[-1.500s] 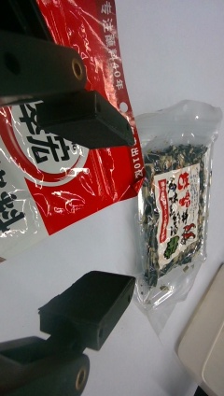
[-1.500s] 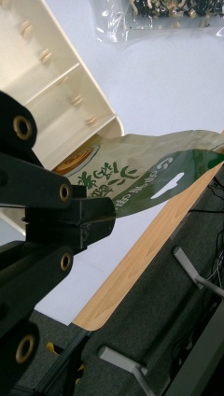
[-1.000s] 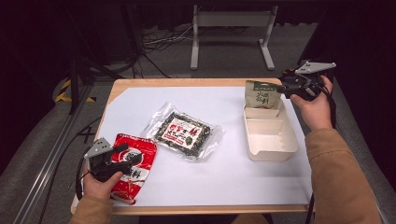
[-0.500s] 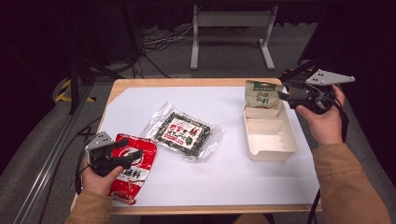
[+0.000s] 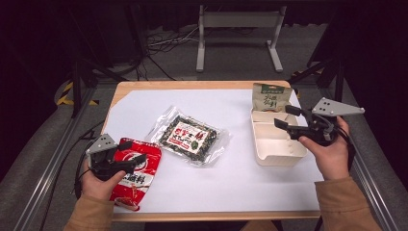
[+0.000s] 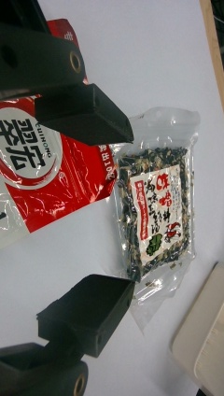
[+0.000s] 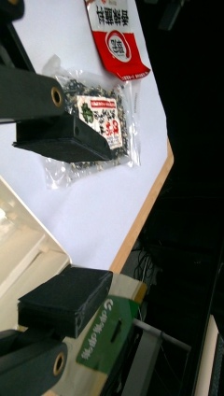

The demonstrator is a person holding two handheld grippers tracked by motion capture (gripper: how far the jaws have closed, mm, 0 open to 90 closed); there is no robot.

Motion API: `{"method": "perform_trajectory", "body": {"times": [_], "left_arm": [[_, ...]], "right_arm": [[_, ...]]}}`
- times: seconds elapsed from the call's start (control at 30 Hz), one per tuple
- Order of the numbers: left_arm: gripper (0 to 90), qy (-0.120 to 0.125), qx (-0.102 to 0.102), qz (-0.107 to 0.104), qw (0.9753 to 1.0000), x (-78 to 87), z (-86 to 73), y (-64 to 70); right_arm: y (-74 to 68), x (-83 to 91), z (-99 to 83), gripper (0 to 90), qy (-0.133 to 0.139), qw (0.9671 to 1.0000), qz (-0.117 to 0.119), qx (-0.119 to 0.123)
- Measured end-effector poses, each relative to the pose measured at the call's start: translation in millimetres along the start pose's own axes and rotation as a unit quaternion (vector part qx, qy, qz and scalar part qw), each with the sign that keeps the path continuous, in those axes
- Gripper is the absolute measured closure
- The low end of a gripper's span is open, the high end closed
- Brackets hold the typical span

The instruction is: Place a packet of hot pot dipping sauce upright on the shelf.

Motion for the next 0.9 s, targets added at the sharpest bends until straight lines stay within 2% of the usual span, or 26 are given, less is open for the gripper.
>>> {"method": "perform_trajectory", "body": {"times": [0.13,0.23,0.33,0.37,0.43,0.5,0.6,0.7,0.9], "left_arm": [[25.7,0.001,0.002,0.004,1.0000,2.1,1.2,-2.7],[26.2,0.001,-0.002,0.012,0.9999,4.3,5.7,-5.0],[26.3,-0.004,-0.001,0.015,0.9999,4.9,9.3,-6.0],[26.3,-0.016,-0.008,0.017,0.9997,5.0,12.8,-7.7],[26.3,-0.023,-0.007,0.015,0.9996,4.3,16.3,-9.5],[26.1,-0.025,-0.004,0.013,0.9996,3.7,18.0,-10.6],[26.1,-0.036,0.006,0.015,0.9992,-2.7,21.3,-17.2],[26.2,-0.048,0.018,0.008,0.9987,-11.9,22.8,-21.6],[27.0,-0.060,0.023,0.018,0.9978,-21.7,28.0,-35.6]], "right_arm": [[-11.2,0.0,-4.5,36.1,-0.005,1.0000,0.002,-0.001],[-19.2,-1.5,-7.7,36.0,-0.007,0.9999,0.012,-0.008],[-22.5,-2.1,-13.5,35.8,-0.011,0.9998,0.008,-0.012],[-23.7,-3.4,-15.2,35.8,-0.010,0.9998,0.009,-0.016],[-25.2,-5.7,-19.3,35.8,-0.024,0.9996,0.010,-0.012],[-26.1,-6.3,-20.8,35.7,-0.026,0.9996,0.009,-0.010],[-30.1,-9.5,-24.7,35.4,-0.028,0.9994,0.016,-0.012],[-33.0,-15.4,-27.7,35.3,-0.033,0.9992,0.021,-0.010],[-45.8,-24.2,-29.9,36.0,-0.037,0.9985,0.039,-0.001]]}}
Point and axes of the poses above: each handheld gripper's, and its own axes: x roughly backward along the jaws, z roughly out of its top, y roughly to its right, the point moved 9 cm from there along -x, roughly forward along the jaws, and after that the axes turned 6 degrees about x, right-handed, at the moved point
